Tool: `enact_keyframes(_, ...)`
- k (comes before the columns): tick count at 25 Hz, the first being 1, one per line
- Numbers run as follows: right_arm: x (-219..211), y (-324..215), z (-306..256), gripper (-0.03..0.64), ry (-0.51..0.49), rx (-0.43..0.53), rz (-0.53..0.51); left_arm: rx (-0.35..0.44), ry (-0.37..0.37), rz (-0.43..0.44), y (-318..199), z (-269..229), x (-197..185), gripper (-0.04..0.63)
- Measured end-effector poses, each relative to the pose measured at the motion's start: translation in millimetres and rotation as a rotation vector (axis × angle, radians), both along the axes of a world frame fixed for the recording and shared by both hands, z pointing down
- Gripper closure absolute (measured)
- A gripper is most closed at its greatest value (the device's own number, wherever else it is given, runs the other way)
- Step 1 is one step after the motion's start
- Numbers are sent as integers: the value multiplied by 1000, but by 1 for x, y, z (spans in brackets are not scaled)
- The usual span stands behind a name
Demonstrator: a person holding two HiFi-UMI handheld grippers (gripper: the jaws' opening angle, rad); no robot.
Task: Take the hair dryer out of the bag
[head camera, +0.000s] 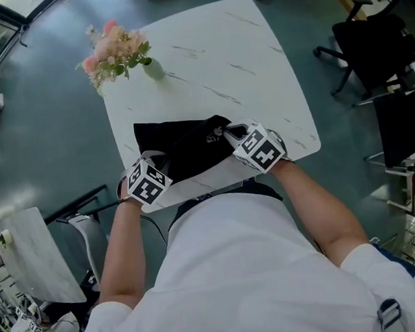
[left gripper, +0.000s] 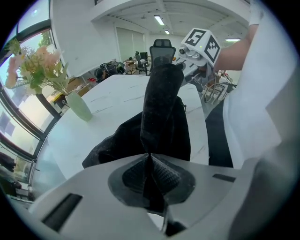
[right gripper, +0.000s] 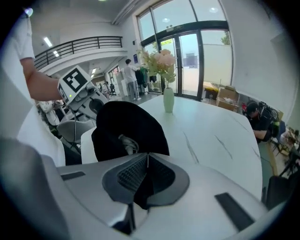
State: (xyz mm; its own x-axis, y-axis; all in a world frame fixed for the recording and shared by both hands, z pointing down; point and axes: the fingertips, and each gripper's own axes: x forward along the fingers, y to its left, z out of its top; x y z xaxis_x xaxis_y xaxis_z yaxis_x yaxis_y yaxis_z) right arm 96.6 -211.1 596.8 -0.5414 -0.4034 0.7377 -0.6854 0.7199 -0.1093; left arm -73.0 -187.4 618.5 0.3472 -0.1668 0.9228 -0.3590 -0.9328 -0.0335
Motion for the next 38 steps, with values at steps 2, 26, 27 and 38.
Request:
enact_keyframes(2,-13,1,-1,598,28,17,-94,-3,-4,-15,2,-3,-4,571)
enact_keyframes(26,-74,20,60,367,248,-16,-490,-16,111,-283,-2,-20,-18,568)
enact_keyframes(27,-74,19,62,362,261,-1,-484,-27,144,-308,-3,-24,-17,568)
enact_keyframes(38,-66,8,63,437,330,77,-502,-31,421,-863,-82,-42,-103,552)
